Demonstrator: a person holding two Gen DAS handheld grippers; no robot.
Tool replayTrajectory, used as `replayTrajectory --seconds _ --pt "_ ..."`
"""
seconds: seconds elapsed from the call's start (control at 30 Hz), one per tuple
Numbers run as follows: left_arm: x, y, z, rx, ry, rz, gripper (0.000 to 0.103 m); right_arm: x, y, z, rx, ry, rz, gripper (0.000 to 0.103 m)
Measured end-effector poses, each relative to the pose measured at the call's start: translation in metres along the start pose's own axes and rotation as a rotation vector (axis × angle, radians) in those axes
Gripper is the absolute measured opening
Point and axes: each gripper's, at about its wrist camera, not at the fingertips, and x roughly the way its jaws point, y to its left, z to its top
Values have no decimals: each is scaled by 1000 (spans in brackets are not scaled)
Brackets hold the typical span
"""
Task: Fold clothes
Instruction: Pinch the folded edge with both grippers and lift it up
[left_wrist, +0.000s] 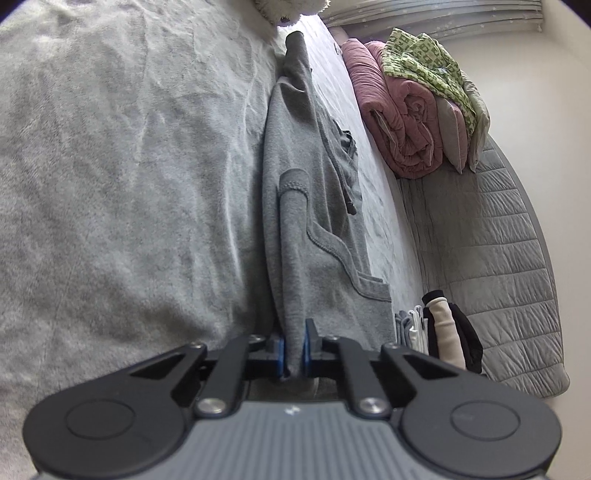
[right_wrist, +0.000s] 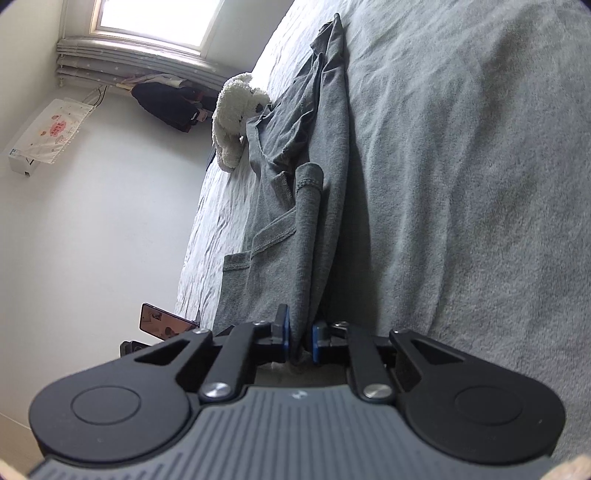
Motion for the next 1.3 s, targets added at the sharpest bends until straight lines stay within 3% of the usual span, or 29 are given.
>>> replayTrajectory --seconds 0.37,1.0,1.3 --pt "-13 -3 -12 6 11 -2 8 -12 3 -17 14 18 12 14" --pt "-77 -1 -124 -129 115 24 7 -61 31 -91 45 118 -4 14" --pt "-65 19 -132 -99 161 -21 9 -64 -2 -105 119 137 -5 19"
